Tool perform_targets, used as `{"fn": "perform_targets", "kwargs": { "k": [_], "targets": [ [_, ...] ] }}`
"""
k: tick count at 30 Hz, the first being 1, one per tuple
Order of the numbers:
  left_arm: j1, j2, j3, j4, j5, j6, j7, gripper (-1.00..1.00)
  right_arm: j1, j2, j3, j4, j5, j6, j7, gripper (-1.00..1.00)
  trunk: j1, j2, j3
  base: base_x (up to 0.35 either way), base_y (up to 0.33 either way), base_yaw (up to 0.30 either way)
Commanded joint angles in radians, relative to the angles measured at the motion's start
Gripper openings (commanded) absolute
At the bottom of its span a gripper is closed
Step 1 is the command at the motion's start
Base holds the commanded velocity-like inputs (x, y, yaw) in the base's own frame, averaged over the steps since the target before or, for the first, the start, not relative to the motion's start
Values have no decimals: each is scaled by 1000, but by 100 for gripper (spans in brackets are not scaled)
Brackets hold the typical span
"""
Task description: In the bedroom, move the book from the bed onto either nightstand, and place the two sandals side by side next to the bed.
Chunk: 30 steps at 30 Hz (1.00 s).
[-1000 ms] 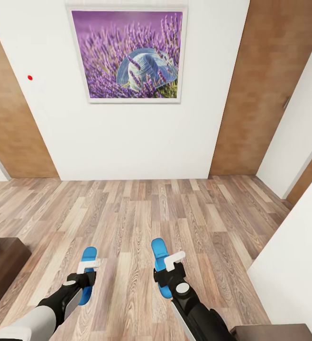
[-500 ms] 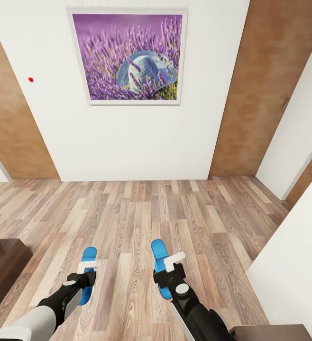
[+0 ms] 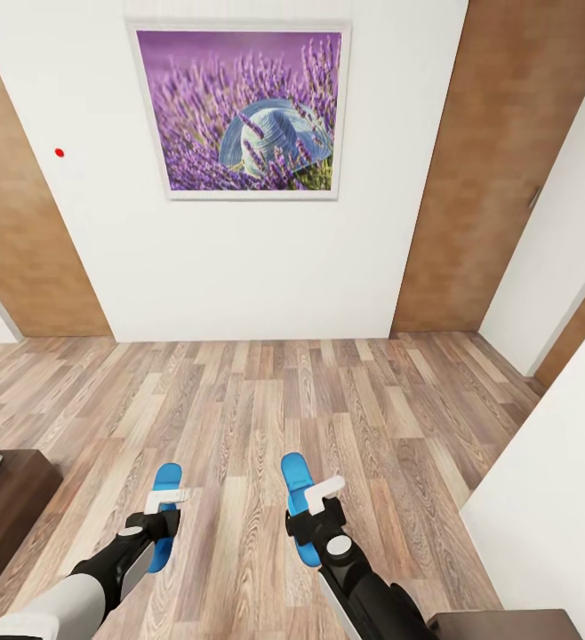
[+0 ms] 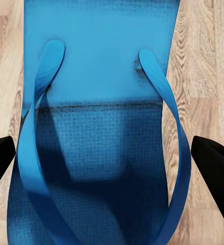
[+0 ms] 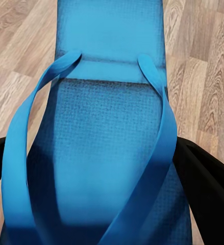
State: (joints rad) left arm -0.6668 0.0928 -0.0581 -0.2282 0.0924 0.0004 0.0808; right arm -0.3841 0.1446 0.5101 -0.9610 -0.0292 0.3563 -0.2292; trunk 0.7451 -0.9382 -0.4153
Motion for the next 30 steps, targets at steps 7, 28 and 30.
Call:
{"fn": "perform_targets", "kwargs": {
  "k": [7,28,30],
  "targets": [
    [0,-1,-8,-1,9,0,4,-100,-1,0,4,-1,-3,6,-7,-100,0,-1,-1,0,0,0],
    [0,-1,-7,-1,9,0,3,-100,-1,-1,7,-1,-3,4,-7,-100,0,-1,-1,111,0,0],
    [0,-1,-7,-1,9,0,3,-100,-1,-1,8,-1,-3,2,-7,-100,0,-1,-1,177,9,0]
  ]
}}
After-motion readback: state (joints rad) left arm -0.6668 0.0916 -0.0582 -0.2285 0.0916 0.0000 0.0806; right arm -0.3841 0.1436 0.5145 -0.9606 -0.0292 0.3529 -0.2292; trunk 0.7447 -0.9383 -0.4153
